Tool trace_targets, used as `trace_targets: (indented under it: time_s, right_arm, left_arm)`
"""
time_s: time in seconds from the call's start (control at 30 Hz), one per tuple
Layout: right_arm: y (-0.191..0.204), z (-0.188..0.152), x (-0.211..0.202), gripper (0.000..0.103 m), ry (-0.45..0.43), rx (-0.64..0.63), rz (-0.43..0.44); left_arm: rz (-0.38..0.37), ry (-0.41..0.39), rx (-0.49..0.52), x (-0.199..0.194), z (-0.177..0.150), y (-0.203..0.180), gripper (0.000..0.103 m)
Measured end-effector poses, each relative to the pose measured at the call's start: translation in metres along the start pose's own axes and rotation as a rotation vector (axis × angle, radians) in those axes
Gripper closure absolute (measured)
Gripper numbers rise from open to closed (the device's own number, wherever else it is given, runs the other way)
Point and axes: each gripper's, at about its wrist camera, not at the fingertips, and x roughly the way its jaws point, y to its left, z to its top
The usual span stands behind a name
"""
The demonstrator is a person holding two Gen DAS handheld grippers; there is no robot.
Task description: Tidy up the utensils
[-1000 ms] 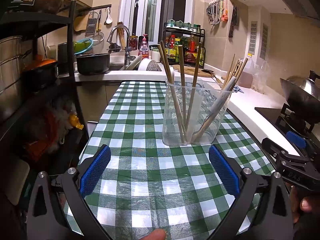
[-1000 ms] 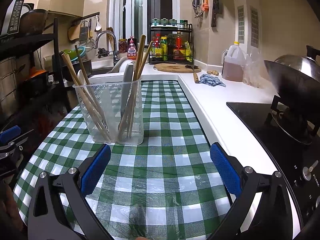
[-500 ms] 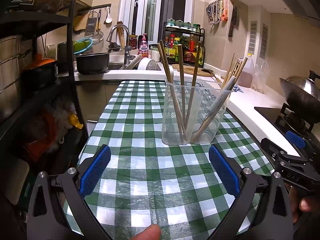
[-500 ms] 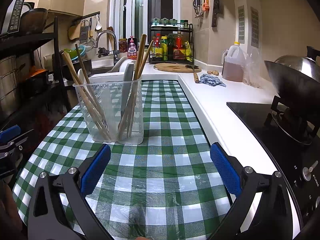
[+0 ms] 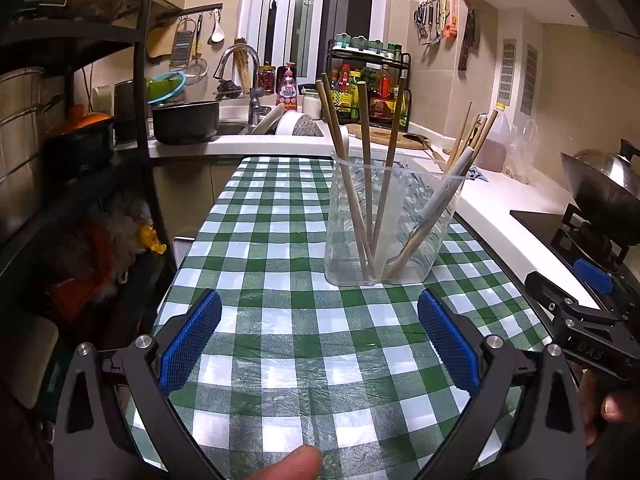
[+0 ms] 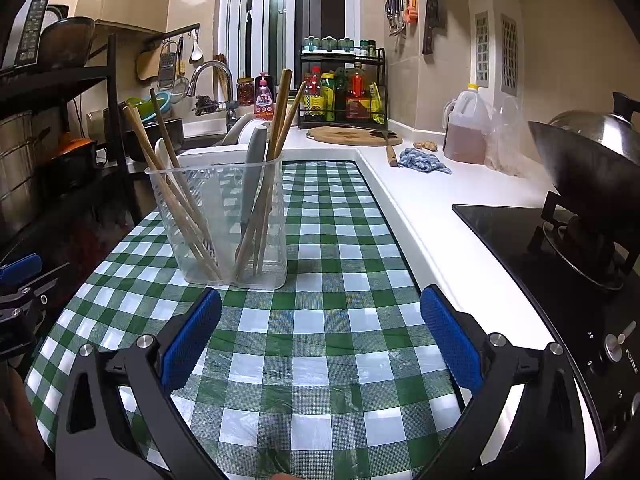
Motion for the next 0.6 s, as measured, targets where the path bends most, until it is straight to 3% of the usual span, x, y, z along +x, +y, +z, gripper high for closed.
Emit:
trace_targets:
  time_s: [0.6]
  right_arm:
    - [0.0005, -0.0002, 0.0, 0.005, 0.0, -0.002, 0.0]
  left_arm:
    - [-0.006, 0.019, -0.002, 0.0056, -0.0062, 0.0002, 0.008]
